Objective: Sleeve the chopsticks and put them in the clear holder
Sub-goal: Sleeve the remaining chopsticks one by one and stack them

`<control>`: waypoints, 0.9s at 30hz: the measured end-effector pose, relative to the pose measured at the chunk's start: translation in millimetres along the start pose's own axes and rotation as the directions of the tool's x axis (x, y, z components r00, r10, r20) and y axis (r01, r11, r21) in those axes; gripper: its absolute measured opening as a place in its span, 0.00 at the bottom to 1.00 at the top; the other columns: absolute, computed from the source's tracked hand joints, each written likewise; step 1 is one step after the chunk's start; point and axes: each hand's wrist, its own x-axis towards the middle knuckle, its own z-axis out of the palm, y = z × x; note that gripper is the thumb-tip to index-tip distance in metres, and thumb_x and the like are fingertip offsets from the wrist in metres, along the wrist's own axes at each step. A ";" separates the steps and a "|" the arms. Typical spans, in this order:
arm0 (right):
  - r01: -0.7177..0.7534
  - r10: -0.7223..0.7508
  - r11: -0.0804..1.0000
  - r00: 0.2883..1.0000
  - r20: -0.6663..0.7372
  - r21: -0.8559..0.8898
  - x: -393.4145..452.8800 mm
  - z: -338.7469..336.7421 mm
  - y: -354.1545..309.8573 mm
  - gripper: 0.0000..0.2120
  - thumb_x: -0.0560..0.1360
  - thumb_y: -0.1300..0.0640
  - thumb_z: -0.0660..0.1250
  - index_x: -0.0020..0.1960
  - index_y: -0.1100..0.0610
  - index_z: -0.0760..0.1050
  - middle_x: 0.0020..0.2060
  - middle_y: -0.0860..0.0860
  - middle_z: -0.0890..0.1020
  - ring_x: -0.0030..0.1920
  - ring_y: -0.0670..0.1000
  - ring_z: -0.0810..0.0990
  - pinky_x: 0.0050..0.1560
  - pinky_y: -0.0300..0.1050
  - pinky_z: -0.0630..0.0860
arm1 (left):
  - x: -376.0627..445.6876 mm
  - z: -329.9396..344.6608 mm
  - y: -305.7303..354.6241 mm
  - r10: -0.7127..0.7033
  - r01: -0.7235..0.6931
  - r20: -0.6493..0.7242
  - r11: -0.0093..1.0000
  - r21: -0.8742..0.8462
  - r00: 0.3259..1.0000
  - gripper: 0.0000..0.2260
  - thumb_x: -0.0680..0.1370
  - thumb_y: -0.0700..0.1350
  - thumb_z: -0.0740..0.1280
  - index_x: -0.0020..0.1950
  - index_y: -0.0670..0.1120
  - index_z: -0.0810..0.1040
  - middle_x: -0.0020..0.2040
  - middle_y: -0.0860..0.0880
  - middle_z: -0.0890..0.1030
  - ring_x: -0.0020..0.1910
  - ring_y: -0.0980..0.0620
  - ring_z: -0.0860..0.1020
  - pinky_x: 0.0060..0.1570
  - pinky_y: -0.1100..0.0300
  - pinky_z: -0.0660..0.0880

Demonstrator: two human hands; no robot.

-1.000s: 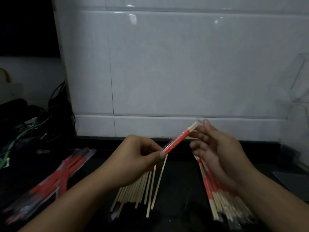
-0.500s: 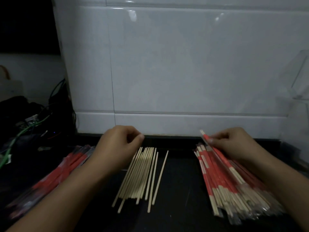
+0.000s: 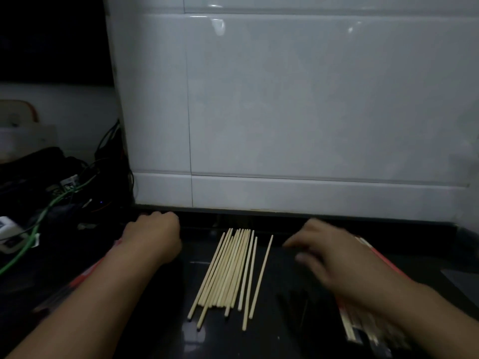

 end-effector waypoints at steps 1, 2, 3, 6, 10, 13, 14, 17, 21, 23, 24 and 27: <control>0.097 -0.098 0.995 0.990 0.098 0.016 -2.5 6.5 -10.2 0.14 0.79 0.53 0.65 0.63 0.43 0.76 0.56 0.40 0.73 0.55 0.43 0.75 0.59 0.39 0.72 | 2.2 1.4 -2.2 -0.028 0.027 0.064 0.999 0.022 0.998 0.11 0.79 0.47 0.66 0.60 0.46 0.74 0.58 0.45 0.77 0.57 0.44 0.77 0.58 0.50 0.76; 0.170 -0.173 0.985 0.971 0.163 0.032 -4.4 12.4 -18.1 0.15 0.80 0.54 0.64 0.65 0.43 0.75 0.59 0.40 0.71 0.58 0.42 0.74 0.60 0.39 0.71 | 4.2 2.6 -2.8 -0.048 0.046 0.112 0.999 0.028 0.993 0.12 0.79 0.46 0.66 0.61 0.46 0.74 0.58 0.44 0.77 0.57 0.44 0.77 0.59 0.49 0.76; 0.222 -0.225 0.974 0.954 0.199 0.039 -5.0 17.6 -22.4 0.16 0.80 0.54 0.63 0.67 0.43 0.73 0.61 0.40 0.70 0.60 0.42 0.73 0.62 0.40 0.71 | 5.9 3.9 -2.6 -0.057 0.053 0.140 0.998 0.028 0.989 0.12 0.79 0.45 0.66 0.62 0.46 0.73 0.58 0.44 0.77 0.57 0.44 0.77 0.59 0.50 0.77; 0.296 -0.288 0.955 0.933 0.216 -0.008 -3.0 24.3 -25.7 0.18 0.82 0.55 0.59 0.70 0.43 0.71 0.65 0.42 0.70 0.65 0.44 0.68 0.64 0.43 0.71 | 8.7 6.4 0.3 -0.027 0.024 0.103 0.999 0.031 0.994 0.12 0.79 0.42 0.64 0.62 0.44 0.72 0.59 0.43 0.78 0.57 0.45 0.78 0.54 0.57 0.76; 0.354 -0.347 0.935 0.915 0.207 0.000 -1.9 27.0 -23.3 0.17 0.82 0.56 0.59 0.68 0.44 0.73 0.65 0.42 0.71 0.64 0.45 0.69 0.62 0.44 0.71 | 10.2 11.5 6.4 0.017 -0.014 0.053 0.998 -0.067 0.998 0.13 0.77 0.40 0.65 0.62 0.46 0.76 0.58 0.45 0.79 0.56 0.45 0.79 0.55 0.55 0.77; 0.387 -0.384 0.922 0.904 0.188 0.019 -1.0 29.8 -19.3 0.15 0.80 0.59 0.62 0.62 0.45 0.76 0.62 0.43 0.73 0.61 0.45 0.71 0.59 0.44 0.73 | 10.9 10.5 3.3 0.022 -0.026 -0.052 0.995 -0.093 0.998 0.11 0.76 0.45 0.68 0.59 0.50 0.79 0.55 0.47 0.81 0.53 0.47 0.80 0.52 0.55 0.78; 0.403 -0.400 0.915 0.899 0.178 0.020 -0.2 31.1 -17.9 0.14 0.79 0.60 0.63 0.60 0.45 0.77 0.61 0.43 0.74 0.59 0.45 0.72 0.57 0.44 0.75 | 11.1 7.9 -1.3 -0.005 -0.004 -0.105 0.997 -0.078 0.994 0.11 0.77 0.47 0.67 0.59 0.50 0.79 0.55 0.47 0.81 0.53 0.47 0.79 0.51 0.55 0.77; 0.436 -0.435 0.899 0.887 0.154 0.034 1.4 34.1 -14.3 0.10 0.77 0.61 0.66 0.53 0.47 0.77 0.58 0.43 0.75 0.56 0.44 0.74 0.53 0.43 0.76 | 17.4 4.3 -25.2 -0.178 0.177 -0.035 0.984 -0.025 0.983 0.18 0.79 0.55 0.63 0.66 0.48 0.74 0.66 0.43 0.74 0.64 0.41 0.73 0.59 0.49 0.72; 0.453 -0.458 0.889 0.879 0.134 0.066 2.1 34.4 -11.1 0.10 0.76 0.62 0.65 0.50 0.48 0.76 0.58 0.44 0.75 0.55 0.44 0.76 0.53 0.37 0.74 | 21.7 12.8 -32.2 -0.179 0.188 0.136 0.981 -0.055 0.974 0.17 0.80 0.52 0.63 0.66 0.46 0.75 0.62 0.42 0.78 0.60 0.42 0.78 0.60 0.50 0.76; 0.450 -0.459 0.889 0.878 0.139 0.090 2.7 34.7 -9.7 0.10 0.75 0.63 0.64 0.50 0.48 0.77 0.57 0.44 0.76 0.55 0.45 0.76 0.54 0.38 0.74 | 24.9 18.8 -25.9 -0.116 0.121 0.101 0.992 -0.045 0.988 0.14 0.81 0.49 0.62 0.64 0.46 0.76 0.59 0.43 0.79 0.56 0.45 0.79 0.55 0.54 0.77; 0.445 -0.456 0.890 0.879 0.142 0.101 2.7 34.8 -9.0 0.11 0.76 0.62 0.64 0.50 0.48 0.78 0.57 0.44 0.76 0.55 0.45 0.76 0.54 0.40 0.75 | 26.8 21.3 -21.6 -0.085 0.088 0.073 0.995 -0.041 0.994 0.12 0.81 0.48 0.62 0.62 0.46 0.76 0.56 0.44 0.80 0.54 0.45 0.80 0.51 0.55 0.77; 0.418 -0.434 0.900 0.888 0.152 0.124 2.2 34.9 -7.3 0.13 0.75 0.63 0.65 0.53 0.48 0.80 0.56 0.43 0.77 0.56 0.44 0.75 0.54 0.44 0.76 | 26.6 24.6 -7.8 -0.016 0.016 0.003 0.998 -0.064 1.000 0.07 0.81 0.46 0.63 0.55 0.45 0.77 0.47 0.46 0.79 0.46 0.48 0.78 0.42 0.59 0.72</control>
